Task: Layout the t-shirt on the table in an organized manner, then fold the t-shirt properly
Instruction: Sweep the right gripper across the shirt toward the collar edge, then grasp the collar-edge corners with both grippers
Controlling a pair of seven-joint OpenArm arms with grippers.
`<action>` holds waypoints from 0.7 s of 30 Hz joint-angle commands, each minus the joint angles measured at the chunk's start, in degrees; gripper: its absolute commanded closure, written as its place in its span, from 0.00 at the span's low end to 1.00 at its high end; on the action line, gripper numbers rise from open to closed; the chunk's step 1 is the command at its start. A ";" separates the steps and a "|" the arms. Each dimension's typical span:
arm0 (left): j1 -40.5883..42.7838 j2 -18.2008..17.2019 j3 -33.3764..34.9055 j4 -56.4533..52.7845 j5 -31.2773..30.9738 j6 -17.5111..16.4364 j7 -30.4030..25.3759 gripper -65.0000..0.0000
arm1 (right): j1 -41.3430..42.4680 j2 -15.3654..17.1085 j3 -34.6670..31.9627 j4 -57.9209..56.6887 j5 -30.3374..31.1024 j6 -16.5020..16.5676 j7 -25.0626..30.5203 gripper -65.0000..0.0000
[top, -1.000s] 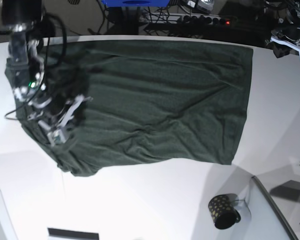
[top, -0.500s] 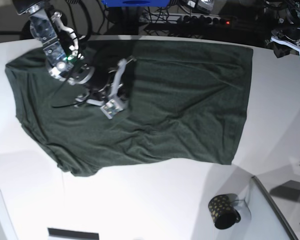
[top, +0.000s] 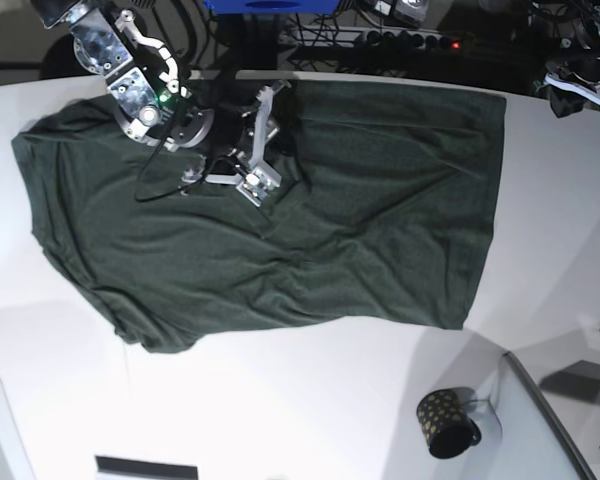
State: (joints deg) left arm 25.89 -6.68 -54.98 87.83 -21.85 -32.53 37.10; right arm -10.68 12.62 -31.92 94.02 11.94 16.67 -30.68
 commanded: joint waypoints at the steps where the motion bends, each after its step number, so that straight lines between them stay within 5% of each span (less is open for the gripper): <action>1: 0.26 -0.84 -0.45 0.74 -0.53 -0.04 -1.01 0.80 | 0.44 1.14 0.41 2.29 0.23 -0.18 -0.49 0.70; 5: 0.35 -0.84 -0.45 0.74 -0.53 -0.04 -1.01 0.80 | -2.47 3.86 6.56 8.09 0.14 -0.45 -1.37 0.75; 9: 0.44 -0.84 -0.45 0.74 -0.53 -0.04 -1.19 0.80 | -9.76 0.52 23.79 12.66 0.14 -2.91 -1.28 0.78; 12: 0.44 -0.75 -0.45 0.83 -0.62 -0.04 -1.19 0.80 | -13.45 -3.08 34.69 12.58 0.14 -2.91 -1.28 1.00; 21: -3.34 1.71 0.34 1.27 -0.62 -0.04 -1.19 0.81 | -15.74 -5.19 50.78 5.89 0.14 -2.91 2.94 1.00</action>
State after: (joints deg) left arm 22.13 -4.12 -54.35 88.12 -21.54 -32.62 36.91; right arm -26.57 6.92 18.59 98.98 11.81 13.80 -28.97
